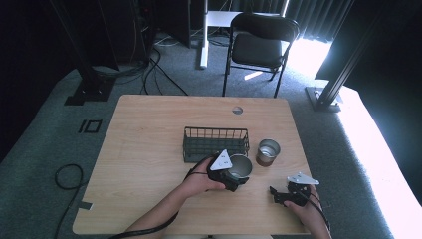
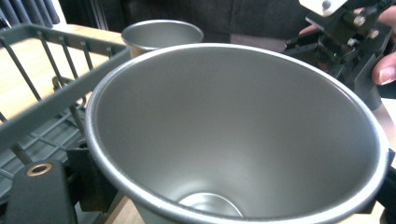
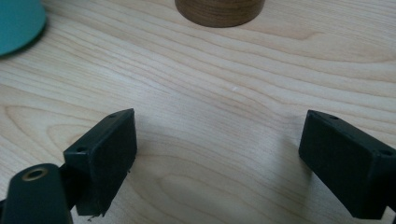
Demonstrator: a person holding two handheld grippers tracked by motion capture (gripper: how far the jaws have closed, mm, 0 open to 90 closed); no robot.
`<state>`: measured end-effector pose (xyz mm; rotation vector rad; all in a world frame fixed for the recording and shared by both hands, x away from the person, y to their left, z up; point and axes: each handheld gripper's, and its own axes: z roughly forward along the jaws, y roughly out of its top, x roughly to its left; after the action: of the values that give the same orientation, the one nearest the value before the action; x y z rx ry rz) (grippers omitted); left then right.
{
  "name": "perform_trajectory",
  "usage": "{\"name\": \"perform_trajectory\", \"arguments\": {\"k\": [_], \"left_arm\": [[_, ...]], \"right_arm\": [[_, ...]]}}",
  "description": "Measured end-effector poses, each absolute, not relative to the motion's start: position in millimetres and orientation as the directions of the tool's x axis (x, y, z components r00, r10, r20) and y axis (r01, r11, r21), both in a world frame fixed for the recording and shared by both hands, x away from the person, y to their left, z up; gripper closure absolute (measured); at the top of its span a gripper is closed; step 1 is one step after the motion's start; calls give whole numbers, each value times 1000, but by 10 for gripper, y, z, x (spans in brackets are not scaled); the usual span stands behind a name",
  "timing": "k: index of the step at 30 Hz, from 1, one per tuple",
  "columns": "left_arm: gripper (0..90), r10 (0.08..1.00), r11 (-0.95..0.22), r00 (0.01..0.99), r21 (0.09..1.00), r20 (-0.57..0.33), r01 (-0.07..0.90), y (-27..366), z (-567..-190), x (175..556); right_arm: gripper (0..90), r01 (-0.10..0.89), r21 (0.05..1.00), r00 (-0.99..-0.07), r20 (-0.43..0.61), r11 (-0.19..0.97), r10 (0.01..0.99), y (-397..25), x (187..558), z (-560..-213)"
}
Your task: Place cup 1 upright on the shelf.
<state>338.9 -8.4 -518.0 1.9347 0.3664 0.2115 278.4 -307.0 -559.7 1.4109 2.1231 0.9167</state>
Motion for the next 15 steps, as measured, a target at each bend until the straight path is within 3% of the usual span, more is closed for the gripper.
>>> {"name": "perform_trajectory", "arguments": {"k": [15], "left_arm": [[146, 326, -316, 944, 936, -46, 155, -22, -4933, 3340]], "right_arm": [[109, 637, 725, -390, 7, 264, 921, -3070, 2784, -5597]]}}
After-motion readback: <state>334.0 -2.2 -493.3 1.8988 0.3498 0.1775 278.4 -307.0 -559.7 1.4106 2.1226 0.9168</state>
